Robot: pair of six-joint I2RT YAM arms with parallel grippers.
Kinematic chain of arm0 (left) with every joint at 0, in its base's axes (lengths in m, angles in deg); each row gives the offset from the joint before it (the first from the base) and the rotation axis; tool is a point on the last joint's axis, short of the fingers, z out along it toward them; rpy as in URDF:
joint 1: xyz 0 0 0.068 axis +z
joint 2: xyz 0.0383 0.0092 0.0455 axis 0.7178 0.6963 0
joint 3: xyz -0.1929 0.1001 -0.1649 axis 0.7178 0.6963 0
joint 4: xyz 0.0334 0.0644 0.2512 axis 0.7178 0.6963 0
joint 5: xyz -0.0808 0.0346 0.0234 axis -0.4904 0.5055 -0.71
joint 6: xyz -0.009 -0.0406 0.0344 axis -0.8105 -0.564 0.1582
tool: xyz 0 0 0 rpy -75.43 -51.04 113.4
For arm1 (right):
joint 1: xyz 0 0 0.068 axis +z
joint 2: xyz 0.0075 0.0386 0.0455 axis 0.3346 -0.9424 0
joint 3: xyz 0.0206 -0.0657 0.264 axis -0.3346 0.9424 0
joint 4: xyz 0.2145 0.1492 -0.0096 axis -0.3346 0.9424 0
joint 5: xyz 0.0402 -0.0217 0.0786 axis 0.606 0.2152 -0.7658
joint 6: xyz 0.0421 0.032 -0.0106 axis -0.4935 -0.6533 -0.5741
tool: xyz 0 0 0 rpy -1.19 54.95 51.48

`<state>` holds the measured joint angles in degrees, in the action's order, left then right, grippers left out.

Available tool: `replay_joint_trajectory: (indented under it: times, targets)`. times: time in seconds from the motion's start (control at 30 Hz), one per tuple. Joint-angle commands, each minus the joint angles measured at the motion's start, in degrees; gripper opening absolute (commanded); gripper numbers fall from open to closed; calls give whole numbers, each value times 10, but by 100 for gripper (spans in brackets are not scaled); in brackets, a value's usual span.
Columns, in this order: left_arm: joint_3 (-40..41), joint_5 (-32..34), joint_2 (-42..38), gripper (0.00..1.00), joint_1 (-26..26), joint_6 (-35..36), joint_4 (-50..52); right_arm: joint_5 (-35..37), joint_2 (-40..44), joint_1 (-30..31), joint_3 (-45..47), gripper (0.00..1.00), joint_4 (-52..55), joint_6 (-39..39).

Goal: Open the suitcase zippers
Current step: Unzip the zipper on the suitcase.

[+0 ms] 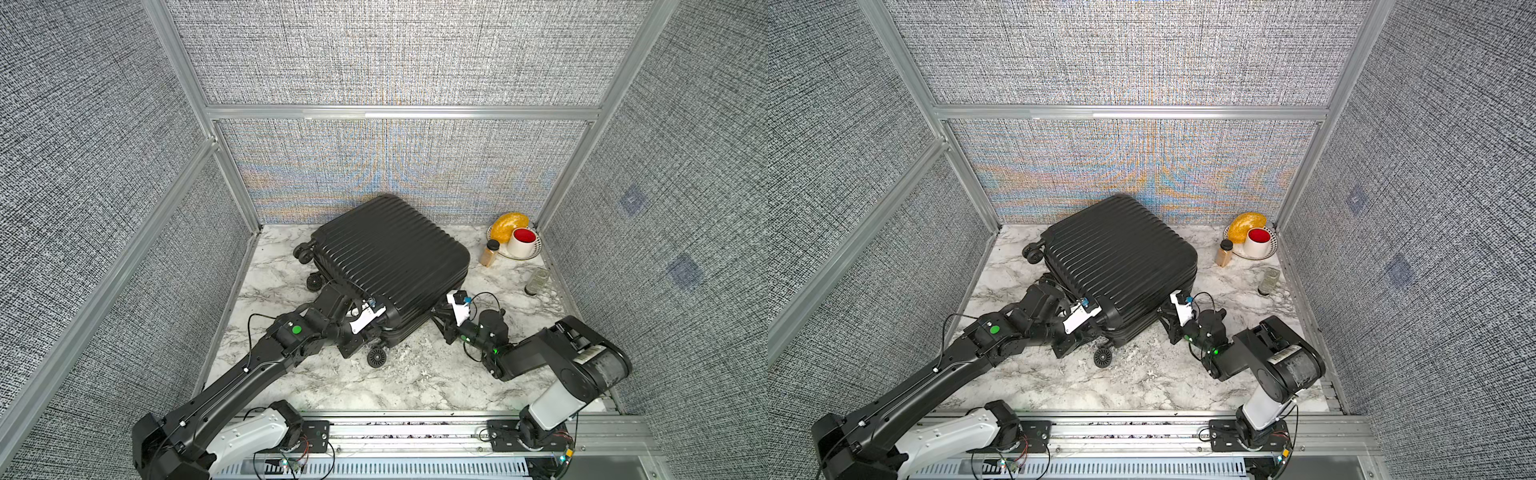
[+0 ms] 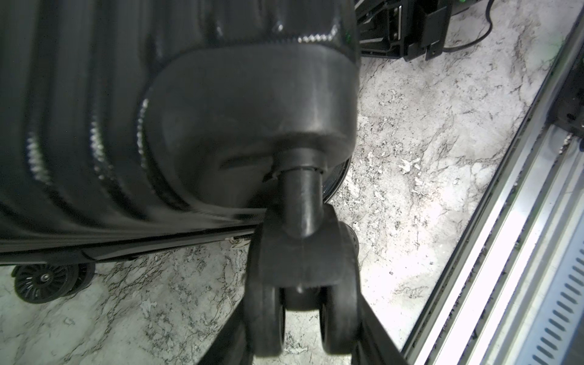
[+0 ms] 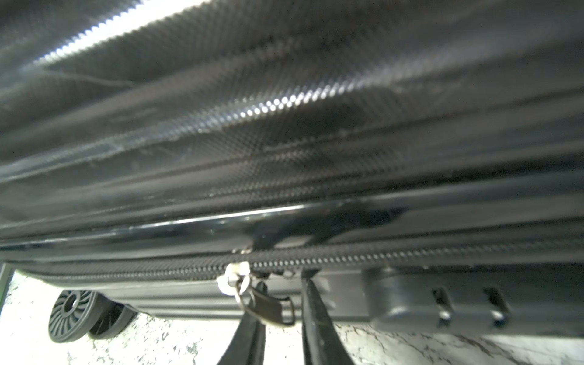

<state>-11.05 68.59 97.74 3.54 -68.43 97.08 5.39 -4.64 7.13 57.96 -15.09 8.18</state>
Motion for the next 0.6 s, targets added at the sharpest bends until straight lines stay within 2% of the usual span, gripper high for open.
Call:
replay_joint_trajectory:
  times: [0.0,0.3,0.57]
  targets:
    - [-7,-15,-1,0,0,7,-29,7,8,1,-5,18,-18,3]
    - [-5,-14,-7,0,0,9,-29,27,62,1,-4,0,45,25]
    - [-4,-2,-5,0,0,11,-27,64,86,-27,-5,0,88,15]
